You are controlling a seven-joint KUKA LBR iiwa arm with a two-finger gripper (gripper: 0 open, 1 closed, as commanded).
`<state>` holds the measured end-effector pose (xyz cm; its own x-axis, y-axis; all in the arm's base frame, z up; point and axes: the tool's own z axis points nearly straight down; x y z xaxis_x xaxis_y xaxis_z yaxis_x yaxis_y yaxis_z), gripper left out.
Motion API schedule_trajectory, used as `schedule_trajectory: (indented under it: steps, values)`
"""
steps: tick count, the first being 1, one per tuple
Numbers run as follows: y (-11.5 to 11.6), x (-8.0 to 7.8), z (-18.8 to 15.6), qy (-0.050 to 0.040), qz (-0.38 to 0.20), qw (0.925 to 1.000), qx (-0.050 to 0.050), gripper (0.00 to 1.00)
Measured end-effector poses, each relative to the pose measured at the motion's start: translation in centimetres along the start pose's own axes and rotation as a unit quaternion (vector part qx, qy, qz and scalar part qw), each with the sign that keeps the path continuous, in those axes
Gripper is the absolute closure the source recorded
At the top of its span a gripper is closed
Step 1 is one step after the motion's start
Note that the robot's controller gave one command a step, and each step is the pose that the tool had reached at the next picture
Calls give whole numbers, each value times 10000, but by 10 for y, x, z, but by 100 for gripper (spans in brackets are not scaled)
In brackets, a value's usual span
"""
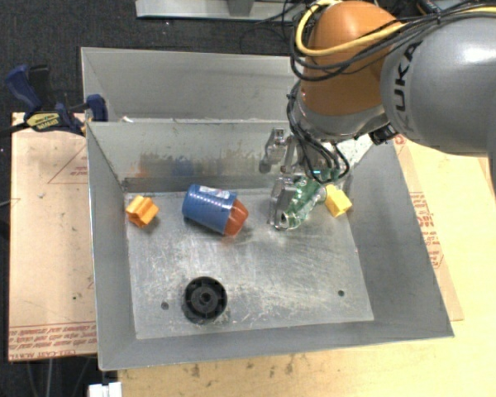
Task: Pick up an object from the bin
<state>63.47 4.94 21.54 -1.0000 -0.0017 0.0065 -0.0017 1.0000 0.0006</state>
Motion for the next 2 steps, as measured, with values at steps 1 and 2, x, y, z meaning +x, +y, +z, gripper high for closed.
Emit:
schedule_trajectory:
  steps: [1, 2]
  values:
    - [0, -1, -5, -41, 5, 10000, -3, 0]
    - [1, -2, 33, -87, -149, 9999, -1, 0]
